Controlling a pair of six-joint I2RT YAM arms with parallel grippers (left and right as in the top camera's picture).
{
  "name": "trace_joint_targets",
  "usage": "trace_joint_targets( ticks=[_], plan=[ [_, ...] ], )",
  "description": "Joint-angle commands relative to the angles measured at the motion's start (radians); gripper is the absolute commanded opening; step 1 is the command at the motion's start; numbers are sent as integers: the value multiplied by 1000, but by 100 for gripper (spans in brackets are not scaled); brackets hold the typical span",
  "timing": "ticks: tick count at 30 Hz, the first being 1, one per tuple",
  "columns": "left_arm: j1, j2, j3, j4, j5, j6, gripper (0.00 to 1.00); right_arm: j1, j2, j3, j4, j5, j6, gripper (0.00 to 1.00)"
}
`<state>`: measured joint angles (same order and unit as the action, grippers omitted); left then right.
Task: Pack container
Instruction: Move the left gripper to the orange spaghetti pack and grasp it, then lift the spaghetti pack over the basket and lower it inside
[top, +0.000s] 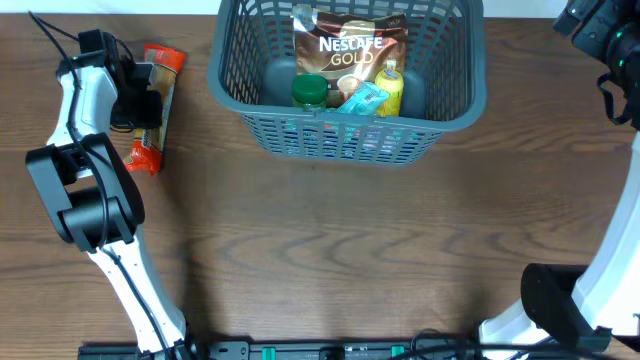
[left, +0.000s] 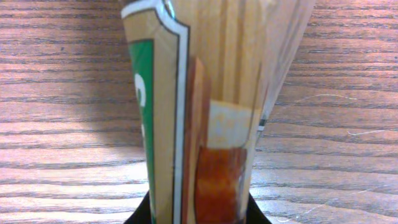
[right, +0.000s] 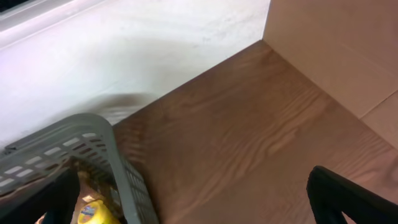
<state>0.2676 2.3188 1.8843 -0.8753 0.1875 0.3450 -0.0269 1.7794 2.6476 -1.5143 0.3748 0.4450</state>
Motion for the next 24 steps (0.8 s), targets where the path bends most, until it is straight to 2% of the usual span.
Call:
trace_joint_targets(
  ticks=[1, 8, 19, 24],
  plan=[
    [-2, 46, -21, 0, 11, 6, 6, -6, 3, 1, -2, 10, 14, 99],
    [-2, -74, 64, -2, 11, -10, 6, -6, 3, 1, -2, 10, 14, 99],
    [-35, -455, 171, 35, 12, -5, 6, -6, 3, 1, -2, 10, 14, 99],
    [-99, -615, 181, 116, 122, 21, 6, -6, 3, 1, -2, 10, 14, 99]
  ],
)
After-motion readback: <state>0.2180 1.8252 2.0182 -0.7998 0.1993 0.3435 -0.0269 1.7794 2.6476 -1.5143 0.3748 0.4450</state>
